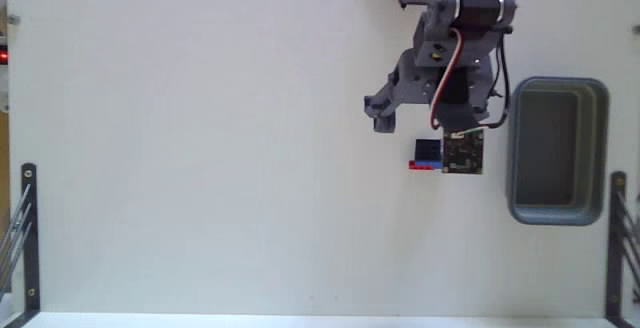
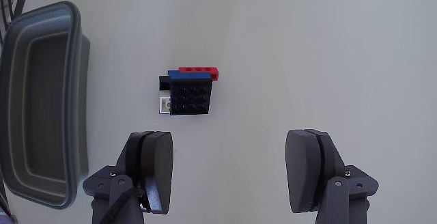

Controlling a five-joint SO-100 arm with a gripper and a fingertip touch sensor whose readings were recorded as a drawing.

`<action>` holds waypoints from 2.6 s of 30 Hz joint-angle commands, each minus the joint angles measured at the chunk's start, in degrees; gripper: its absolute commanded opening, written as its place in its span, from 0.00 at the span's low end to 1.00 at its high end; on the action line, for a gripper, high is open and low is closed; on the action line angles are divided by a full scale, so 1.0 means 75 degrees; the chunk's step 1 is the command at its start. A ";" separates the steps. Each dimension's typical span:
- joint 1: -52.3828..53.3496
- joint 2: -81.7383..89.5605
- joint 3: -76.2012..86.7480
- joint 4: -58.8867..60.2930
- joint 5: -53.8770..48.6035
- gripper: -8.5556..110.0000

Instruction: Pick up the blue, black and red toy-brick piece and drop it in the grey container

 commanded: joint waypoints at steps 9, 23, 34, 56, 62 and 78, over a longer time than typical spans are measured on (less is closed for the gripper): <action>0.0070 0.0292 0.0039 -0.0029 0.0035 1.00; 0.0070 0.0292 0.0039 -0.0029 0.0035 1.00; 0.0070 0.0292 0.0039 -0.0029 0.0035 1.00; 0.0070 0.0292 0.0039 -0.0029 0.0035 1.00; 0.0070 0.0292 0.0039 -0.0029 0.0035 1.00; -0.0705 0.0292 0.0039 -0.0029 0.0035 1.00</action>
